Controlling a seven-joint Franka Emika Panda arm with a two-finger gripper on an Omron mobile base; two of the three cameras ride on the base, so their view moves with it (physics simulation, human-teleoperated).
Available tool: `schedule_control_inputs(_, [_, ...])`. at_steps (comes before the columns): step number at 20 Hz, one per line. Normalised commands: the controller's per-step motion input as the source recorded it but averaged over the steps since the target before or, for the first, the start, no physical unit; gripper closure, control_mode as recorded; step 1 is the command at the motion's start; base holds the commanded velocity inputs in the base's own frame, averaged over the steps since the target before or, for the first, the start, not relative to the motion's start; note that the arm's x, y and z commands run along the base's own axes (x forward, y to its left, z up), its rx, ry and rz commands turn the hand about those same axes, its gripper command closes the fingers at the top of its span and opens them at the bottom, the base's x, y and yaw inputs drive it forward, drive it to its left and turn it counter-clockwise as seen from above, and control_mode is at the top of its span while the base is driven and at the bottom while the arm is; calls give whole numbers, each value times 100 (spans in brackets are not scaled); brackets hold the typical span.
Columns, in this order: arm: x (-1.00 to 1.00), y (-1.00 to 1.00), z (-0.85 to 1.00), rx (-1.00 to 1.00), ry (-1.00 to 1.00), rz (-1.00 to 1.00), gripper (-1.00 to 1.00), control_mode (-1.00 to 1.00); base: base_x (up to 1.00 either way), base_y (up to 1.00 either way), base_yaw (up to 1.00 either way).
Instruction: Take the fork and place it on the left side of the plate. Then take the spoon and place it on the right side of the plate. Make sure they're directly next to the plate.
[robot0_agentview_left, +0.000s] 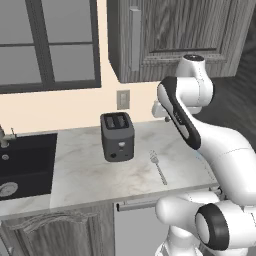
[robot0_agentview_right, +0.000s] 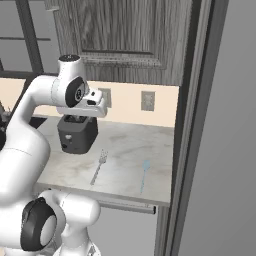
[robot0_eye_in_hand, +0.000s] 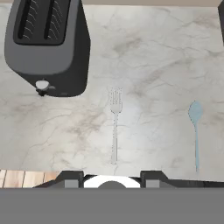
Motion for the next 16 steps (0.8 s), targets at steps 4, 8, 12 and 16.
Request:
schedule_control_inputs(4, [-7, 0, -1, 0, 0, 0, -100, -100, 0, 0, 0])
schedule_control_inputs(8, [-28, 0, -18, -4, -4, 1, -100, -100, 0, 0, 0])
schedule_control_inputs(12, [-43, -8, -26, 0, -8, 0, -100, -100, 0, 0, 0])
schedule_control_inputs(16, [-24, -4, -35, 0, -1, 0, -100, -100, 0, 0, 0])
